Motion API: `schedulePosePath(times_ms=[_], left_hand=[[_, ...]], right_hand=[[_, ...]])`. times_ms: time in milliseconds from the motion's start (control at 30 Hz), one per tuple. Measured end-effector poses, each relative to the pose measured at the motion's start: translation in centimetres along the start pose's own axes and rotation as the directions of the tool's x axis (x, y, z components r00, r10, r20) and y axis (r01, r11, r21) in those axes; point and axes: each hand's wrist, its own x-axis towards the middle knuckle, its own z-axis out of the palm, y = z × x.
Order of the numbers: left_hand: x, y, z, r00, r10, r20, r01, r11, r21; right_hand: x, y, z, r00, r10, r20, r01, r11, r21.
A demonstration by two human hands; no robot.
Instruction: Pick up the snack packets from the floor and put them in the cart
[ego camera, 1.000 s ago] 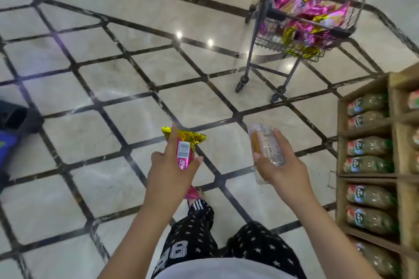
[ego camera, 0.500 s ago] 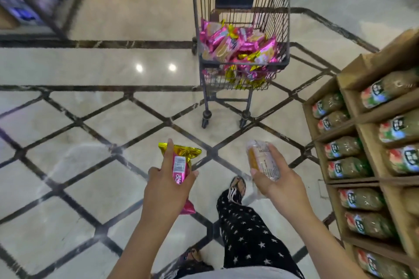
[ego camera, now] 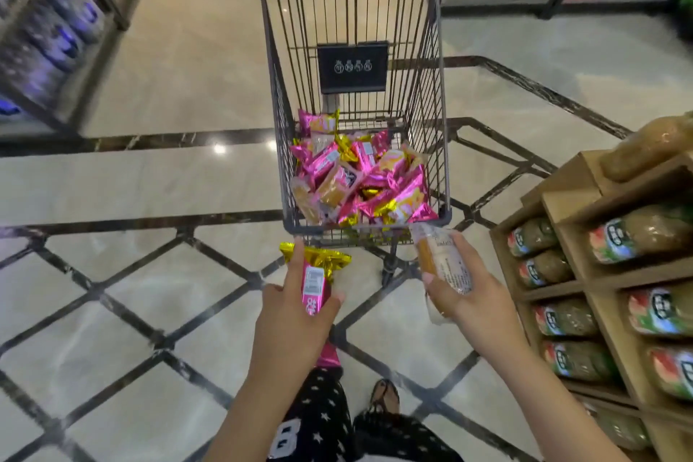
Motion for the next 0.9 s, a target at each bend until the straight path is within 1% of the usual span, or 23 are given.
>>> schedulePosePath(times_ms=[133, 233, 333, 367, 467, 500, 567, 667, 700, 767, 800, 900], left_hand=[[7.6, 0.7, 0.1, 0.997, -0.001, 0.077, -0.001, 0.999, 0.033], [14.3, 2.3, -0.9, 0.990, 0.053, 0.131, -0.060, 0.997, 0.053], [20.5, 4.1, -2.8, 0.985, 0.108, 0.137, -0.121, 0.989, 0.089], [22.4, 4.7, -3.3, 0.984, 0.125, 0.130, -0.139, 0.985, 0.105], [27.7, 6.0, -4.6, 0.979, 0.171, 0.114, -0.186, 0.972, 0.141], [29.3, 6.3, -4.6, 0.975, 0.186, 0.122, -0.205, 0.965, 0.165], [32.4, 7.0, -4.6, 0.968, 0.208, 0.138, -0.232, 0.952, 0.200], [35.9, 8.1, -4.4, 0.958, 0.250, 0.143, -0.274, 0.944, 0.185], [36.9, 8.3, -4.1, 0.955, 0.256, 0.152, -0.282, 0.942, 0.183], [38.6, 8.6, -3.6, 0.947, 0.273, 0.170, -0.303, 0.934, 0.190], [39.4, 8.7, -3.2, 0.942, 0.284, 0.177, -0.319, 0.922, 0.219], [40.1, 9.0, -2.2, 0.940, 0.259, 0.221, -0.319, 0.897, 0.306]], right_hand=[[5.8, -2.9, 1.6, 1.000, 0.012, -0.016, -0.013, 0.999, -0.049], [10.4, -4.8, 2.7, 0.996, 0.062, -0.058, -0.065, 0.996, -0.053], [14.9, -7.1, 3.6, 0.991, 0.126, -0.043, -0.128, 0.990, -0.055], [16.5, -7.8, 3.9, 0.989, 0.139, -0.047, -0.142, 0.986, -0.086], [20.7, -9.4, 4.9, 0.985, 0.156, -0.073, -0.170, 0.953, -0.250], [22.0, -9.8, 5.1, 0.982, 0.168, -0.092, -0.187, 0.941, -0.283], [24.2, -10.5, 5.5, 0.977, 0.166, -0.131, -0.199, 0.935, -0.294], [26.8, -11.0, 6.7, 0.976, 0.141, -0.166, -0.181, 0.950, -0.255], [27.6, -11.0, 7.0, 0.974, 0.152, -0.170, -0.189, 0.955, -0.229], [28.8, -11.0, 7.6, 0.961, 0.217, -0.173, -0.251, 0.947, -0.200], [29.1, -11.0, 7.7, 0.951, 0.250, -0.181, -0.288, 0.930, -0.229], [28.3, -10.3, 7.5, 0.931, 0.298, -0.209, -0.356, 0.867, -0.349]])
